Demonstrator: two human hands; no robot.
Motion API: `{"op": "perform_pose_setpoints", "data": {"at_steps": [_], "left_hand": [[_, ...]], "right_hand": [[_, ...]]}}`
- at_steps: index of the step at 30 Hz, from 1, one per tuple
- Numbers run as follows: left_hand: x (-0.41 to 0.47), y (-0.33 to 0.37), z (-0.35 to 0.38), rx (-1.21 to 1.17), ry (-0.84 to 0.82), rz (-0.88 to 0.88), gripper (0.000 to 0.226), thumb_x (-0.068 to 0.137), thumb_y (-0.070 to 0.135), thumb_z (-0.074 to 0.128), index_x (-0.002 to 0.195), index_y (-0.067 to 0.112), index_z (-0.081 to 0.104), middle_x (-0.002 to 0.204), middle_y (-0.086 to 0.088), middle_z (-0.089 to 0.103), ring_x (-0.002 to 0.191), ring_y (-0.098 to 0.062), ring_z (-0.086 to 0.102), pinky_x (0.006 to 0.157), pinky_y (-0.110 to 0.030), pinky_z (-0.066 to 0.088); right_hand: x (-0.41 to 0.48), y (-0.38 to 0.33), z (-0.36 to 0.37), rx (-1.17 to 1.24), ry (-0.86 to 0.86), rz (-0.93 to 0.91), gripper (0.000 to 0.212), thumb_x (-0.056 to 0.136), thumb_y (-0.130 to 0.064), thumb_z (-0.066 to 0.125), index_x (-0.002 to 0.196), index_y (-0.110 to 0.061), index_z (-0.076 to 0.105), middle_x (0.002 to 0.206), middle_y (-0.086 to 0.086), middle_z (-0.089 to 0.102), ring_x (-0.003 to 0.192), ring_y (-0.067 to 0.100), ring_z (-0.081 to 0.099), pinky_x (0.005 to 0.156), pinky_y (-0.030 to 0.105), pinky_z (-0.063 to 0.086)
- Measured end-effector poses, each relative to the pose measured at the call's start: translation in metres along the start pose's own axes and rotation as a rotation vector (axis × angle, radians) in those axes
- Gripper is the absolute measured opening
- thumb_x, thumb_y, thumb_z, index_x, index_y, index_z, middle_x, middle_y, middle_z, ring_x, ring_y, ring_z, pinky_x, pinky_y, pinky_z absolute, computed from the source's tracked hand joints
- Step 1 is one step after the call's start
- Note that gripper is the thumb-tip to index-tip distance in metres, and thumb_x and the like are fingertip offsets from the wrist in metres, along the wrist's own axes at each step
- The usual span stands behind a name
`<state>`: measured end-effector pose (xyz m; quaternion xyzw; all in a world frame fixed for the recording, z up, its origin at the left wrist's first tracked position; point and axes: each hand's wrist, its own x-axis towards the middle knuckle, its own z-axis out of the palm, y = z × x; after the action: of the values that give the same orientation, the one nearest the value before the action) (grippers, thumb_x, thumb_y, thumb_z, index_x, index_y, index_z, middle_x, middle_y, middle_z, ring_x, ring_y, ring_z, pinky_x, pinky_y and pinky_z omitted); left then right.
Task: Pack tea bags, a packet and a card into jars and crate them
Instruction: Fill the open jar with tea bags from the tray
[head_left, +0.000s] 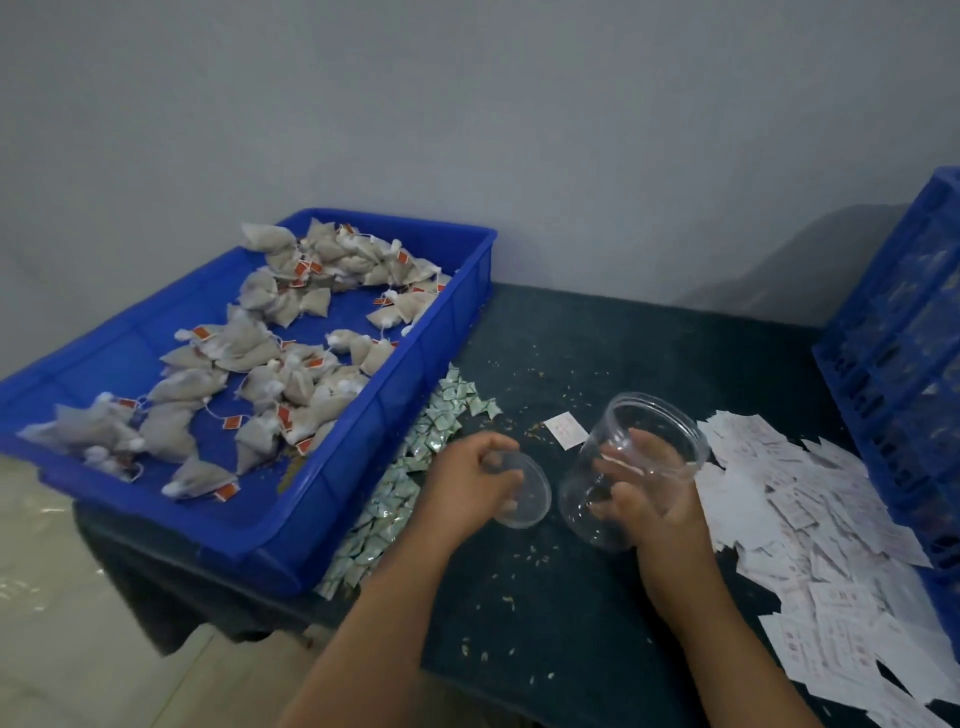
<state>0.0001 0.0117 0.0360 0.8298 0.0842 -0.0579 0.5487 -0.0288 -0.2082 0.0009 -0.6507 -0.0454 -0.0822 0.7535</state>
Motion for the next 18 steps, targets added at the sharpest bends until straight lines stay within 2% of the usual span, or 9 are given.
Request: {"op": "perform_pose_setpoints", "data": {"at_steps": [2,4,6,9,11,13,16,18], "left_hand": [[0.005,-0.01,0.006,0.262,0.08,0.108,0.029,0.089,0.025,0.079,0.113,0.037,0.07,0.116,0.008,0.065,0.095,-0.01,0.068,0.085,-0.031,0.061],[0.009,-0.015,0.01,0.435,0.154,0.223,0.035,0.09,0.034,0.077,0.124,0.033,0.069,0.116,0.009,0.063,0.106,-0.01,0.059,0.092,-0.026,0.05],[0.01,-0.017,0.012,0.533,0.193,0.292,0.041,0.09,0.037,0.075,0.129,0.028,0.068,0.121,0.006,0.061,0.115,-0.015,0.051,0.096,-0.027,0.043],[0.007,-0.007,0.011,0.613,0.191,0.327,0.049,0.091,0.037,0.075,0.137,0.025,0.063,0.13,0.005,0.052,0.124,-0.016,0.045,0.107,-0.031,0.044],[0.0,0.013,0.001,0.597,0.194,0.366,0.047,0.093,0.039,0.073,0.137,0.028,0.062,0.132,0.008,0.051,0.119,-0.012,0.052,0.103,-0.034,0.05],[-0.008,0.041,-0.02,0.554,0.237,0.436,0.035,0.096,0.048,0.067,0.128,0.033,0.065,0.127,0.012,0.053,0.105,-0.007,0.059,0.091,-0.032,0.054],[-0.013,0.084,-0.075,0.557,0.283,0.495,0.021,0.097,0.053,0.06,0.111,0.04,0.068,0.114,0.018,0.064,0.093,0.0,0.062,0.079,-0.026,0.051],[-0.003,0.104,-0.121,0.603,0.254,0.429,0.013,0.1,0.043,0.058,0.106,0.04,0.07,0.107,0.018,0.068,0.086,0.004,0.06,0.071,-0.02,0.046]], "right_hand": [[-0.002,0.006,0.001,0.11,-0.018,0.058,0.061,0.08,-0.024,0.079,0.138,-0.034,0.061,0.129,-0.002,0.077,0.124,0.02,0.073,0.081,0.029,0.065],[-0.002,0.007,0.001,0.058,-0.028,0.046,0.063,0.08,-0.018,0.075,0.139,-0.03,0.06,0.131,0.001,0.076,0.125,0.018,0.073,0.085,0.031,0.066],[-0.002,0.006,0.001,0.009,-0.043,0.036,0.068,0.076,-0.019,0.079,0.14,-0.027,0.06,0.131,0.002,0.076,0.121,0.018,0.074,0.088,0.03,0.065],[-0.002,0.001,0.002,-0.06,-0.069,0.02,0.077,0.068,-0.027,0.085,0.14,-0.024,0.059,0.129,0.006,0.076,0.107,0.021,0.076,0.085,0.026,0.064],[-0.005,-0.001,0.002,-0.09,-0.104,0.006,0.074,0.07,-0.016,0.08,0.14,-0.019,0.058,0.13,0.01,0.073,0.106,0.014,0.077,0.085,0.024,0.064],[-0.007,-0.002,0.003,-0.119,-0.149,0.006,0.074,0.069,-0.011,0.077,0.14,-0.017,0.057,0.13,0.008,0.071,0.104,0.008,0.077,0.08,0.022,0.063],[-0.011,-0.004,0.006,-0.142,-0.212,0.02,0.075,0.066,-0.011,0.079,0.137,-0.023,0.058,0.124,-0.001,0.073,0.092,0.004,0.078,0.074,0.017,0.061],[-0.012,-0.005,0.008,-0.148,-0.233,0.022,0.078,0.064,-0.009,0.08,0.138,-0.018,0.058,0.124,0.001,0.072,0.095,0.003,0.078,0.073,0.014,0.06]]}}
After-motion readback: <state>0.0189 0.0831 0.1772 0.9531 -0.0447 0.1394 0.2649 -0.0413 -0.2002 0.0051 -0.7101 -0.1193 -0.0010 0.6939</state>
